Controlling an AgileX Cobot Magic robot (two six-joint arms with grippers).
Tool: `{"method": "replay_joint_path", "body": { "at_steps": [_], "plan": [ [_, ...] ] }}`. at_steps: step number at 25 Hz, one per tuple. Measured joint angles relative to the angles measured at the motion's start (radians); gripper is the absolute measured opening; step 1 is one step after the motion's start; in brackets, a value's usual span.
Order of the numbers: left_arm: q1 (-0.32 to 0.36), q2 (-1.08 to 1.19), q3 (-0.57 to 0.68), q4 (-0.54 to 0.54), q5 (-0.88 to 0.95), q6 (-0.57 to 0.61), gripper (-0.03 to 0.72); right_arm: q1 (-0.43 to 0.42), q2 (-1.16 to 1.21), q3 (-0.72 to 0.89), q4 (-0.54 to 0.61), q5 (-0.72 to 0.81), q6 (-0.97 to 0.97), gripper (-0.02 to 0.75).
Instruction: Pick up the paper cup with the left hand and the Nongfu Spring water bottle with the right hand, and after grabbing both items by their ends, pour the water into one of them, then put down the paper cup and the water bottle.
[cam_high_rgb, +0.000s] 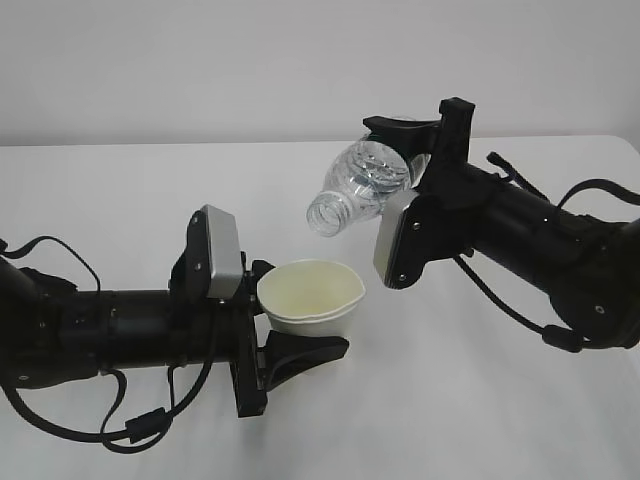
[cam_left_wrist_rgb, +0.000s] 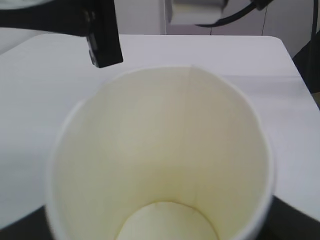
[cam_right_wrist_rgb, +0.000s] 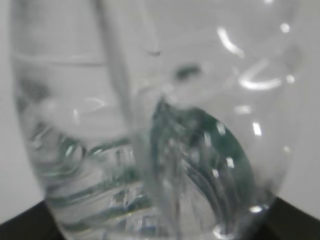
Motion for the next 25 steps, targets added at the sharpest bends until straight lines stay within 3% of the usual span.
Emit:
{"method": "replay_joint_path", "body": {
  "at_steps": [25],
  "plan": [
    [0.000,0.000,0.000,0.000,0.000,0.000,0.440,0.000,0.000,0.000,0.000,-0.008,-0.067,0.474]
  ]
}}
